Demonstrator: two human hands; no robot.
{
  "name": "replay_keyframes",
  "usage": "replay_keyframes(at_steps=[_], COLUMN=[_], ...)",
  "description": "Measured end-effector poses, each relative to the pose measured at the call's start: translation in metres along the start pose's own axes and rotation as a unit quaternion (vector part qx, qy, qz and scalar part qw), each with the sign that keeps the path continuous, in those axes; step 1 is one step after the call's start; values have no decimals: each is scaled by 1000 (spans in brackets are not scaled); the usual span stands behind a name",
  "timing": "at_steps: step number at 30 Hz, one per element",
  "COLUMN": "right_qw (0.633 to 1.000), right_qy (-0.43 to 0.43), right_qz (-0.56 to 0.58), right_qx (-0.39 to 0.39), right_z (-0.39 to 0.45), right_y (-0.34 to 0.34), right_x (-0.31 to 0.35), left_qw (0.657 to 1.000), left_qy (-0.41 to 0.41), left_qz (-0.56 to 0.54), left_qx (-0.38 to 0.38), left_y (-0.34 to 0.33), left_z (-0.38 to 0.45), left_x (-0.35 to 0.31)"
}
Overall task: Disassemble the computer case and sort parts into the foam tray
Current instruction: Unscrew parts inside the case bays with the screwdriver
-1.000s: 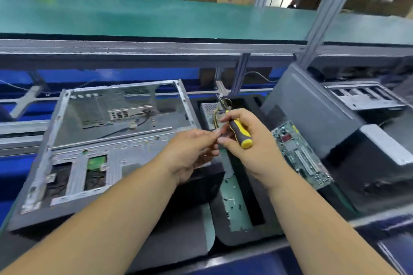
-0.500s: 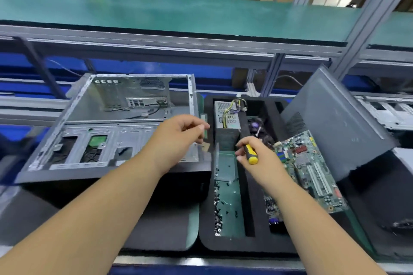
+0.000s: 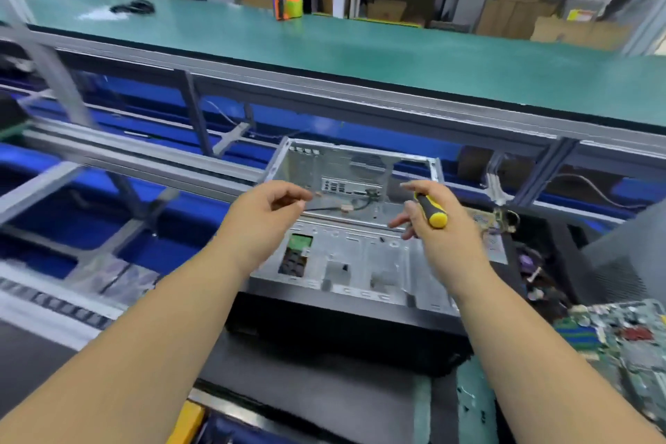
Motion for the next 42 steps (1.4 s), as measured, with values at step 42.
replay_keyframes(at_steps=[42], right_qw=[912], right_qy=[-159], right_qz=[-183], right_qx=[331], right_z=[65], right_y=[-229], right_x=[-64], left_qw=[979], left_qy=[94], left_qz=[147], left_qx=[101], left_y=[21], left_z=[51], left_x=[117])
Point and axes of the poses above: each hand's wrist, its own z-axis towards the middle knuckle, its own y-axis out of the back of the hand, x = y × z, the point moved 8 cm from there along z, towards the middle knuckle, and after that the axes turned 14 degrees about -x, right-handed, at the moved point
